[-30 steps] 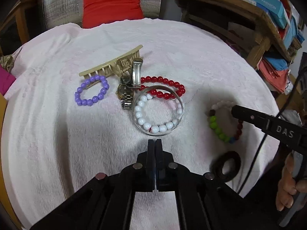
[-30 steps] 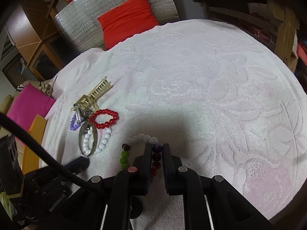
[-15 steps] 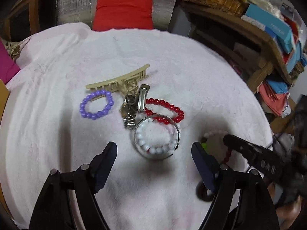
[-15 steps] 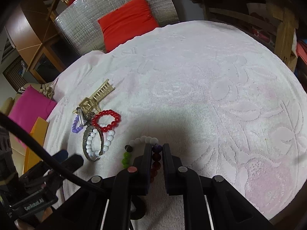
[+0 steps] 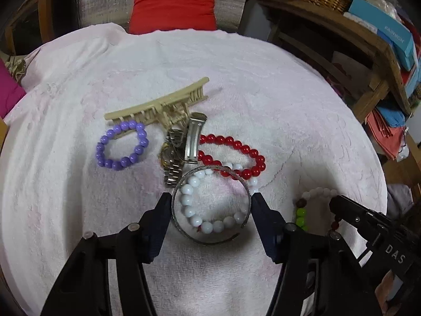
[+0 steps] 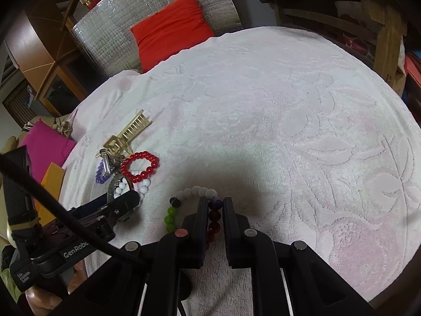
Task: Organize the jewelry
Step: 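Grasp the silver bangle with the left tool while the right tool holds the beaded bracelet, then carry both items into the orange box while the right tool releases the beaded bracelet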
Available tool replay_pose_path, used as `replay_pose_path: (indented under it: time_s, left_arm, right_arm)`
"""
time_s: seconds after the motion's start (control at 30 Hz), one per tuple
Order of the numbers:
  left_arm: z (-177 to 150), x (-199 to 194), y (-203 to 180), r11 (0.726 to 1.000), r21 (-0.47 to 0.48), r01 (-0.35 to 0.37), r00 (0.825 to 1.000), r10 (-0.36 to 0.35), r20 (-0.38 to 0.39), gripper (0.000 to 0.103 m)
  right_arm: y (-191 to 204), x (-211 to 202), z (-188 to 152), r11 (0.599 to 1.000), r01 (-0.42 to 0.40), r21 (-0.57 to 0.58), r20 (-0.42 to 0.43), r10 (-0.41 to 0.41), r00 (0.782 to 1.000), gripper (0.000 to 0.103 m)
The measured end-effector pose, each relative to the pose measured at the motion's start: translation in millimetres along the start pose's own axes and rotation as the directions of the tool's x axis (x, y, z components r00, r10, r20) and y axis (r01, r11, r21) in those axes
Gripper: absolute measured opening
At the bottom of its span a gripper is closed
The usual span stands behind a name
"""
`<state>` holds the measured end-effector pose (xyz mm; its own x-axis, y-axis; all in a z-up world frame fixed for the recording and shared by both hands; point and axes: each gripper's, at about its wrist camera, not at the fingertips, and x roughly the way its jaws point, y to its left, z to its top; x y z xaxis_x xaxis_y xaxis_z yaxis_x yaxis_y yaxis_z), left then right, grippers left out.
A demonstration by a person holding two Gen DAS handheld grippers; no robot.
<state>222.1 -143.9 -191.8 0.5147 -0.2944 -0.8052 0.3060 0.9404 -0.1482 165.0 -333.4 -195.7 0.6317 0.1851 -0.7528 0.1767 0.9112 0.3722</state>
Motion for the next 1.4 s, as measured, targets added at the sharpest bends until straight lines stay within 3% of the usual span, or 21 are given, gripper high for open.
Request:
replay_pose_path:
  time_s: [0.37,0.47,0.6,0.73,0.87,1.0,1.07,1.2,1.3,1.4]
  left_arm:
    - [-18,-59,35,0.999,-0.035,0.015,0.996,-0.012,0.084,0.062]
    - [-26,-93,53,0.998,-0.04,-0.04,0.992,0.044,0.121,0.062]
    - [-38,-149,103,0.983,-0.081,-0.164,0.969,0.176,0.175,0.062]
    - [-52,-197,161,0.945,-0.174,-0.278,0.931,0.309,0.192,0.062]
    - [-72,-229,230,0.871,-0.287,-0.4,0.878,0.453,0.152,0.062]
    - [-100,-239,298,0.801,-0.394,-0.45,0.857,0.512,0.064,0.062]
    - [-114,-234,319,0.78,-0.427,-0.458,0.856,0.517,0.028,0.062]
    - [-138,-211,354,0.755,-0.51,-0.413,0.888,0.458,-0.041,0.062]
    - [-148,-194,359,0.754,-0.513,-0.411,0.897,0.436,-0.077,0.062]
    - [-151,-184,361,0.764,-0.502,-0.405,0.904,0.416,-0.096,0.062]
  right_arm:
    - [12,-5,-1,0.999,0.002,-0.044,0.035,-0.001,0.999,0.012]
    - [21,-10,-3,0.998,-0.022,-0.065,0.054,0.025,0.998,0.012]
    - [49,-23,-12,0.988,-0.053,-0.148,0.098,0.067,0.993,0.012]
    - [99,-30,-27,0.958,-0.136,-0.253,0.081,0.161,0.984,0.012]
    - [166,-20,-43,0.921,-0.259,-0.292,-0.01,0.268,0.963,0.012]
    - [247,-4,-58,0.87,-0.372,-0.325,-0.118,0.353,0.928,0.012]
    - [295,2,-63,0.836,-0.417,-0.357,-0.158,0.385,0.909,0.012]
    - [379,19,-66,0.785,-0.494,-0.373,-0.229,0.438,0.869,0.012]
    - [435,35,-72,0.753,-0.531,-0.389,-0.278,0.454,0.847,0.012]
    - [480,60,-81,0.74,-0.531,-0.413,-0.307,0.437,0.846,0.012]
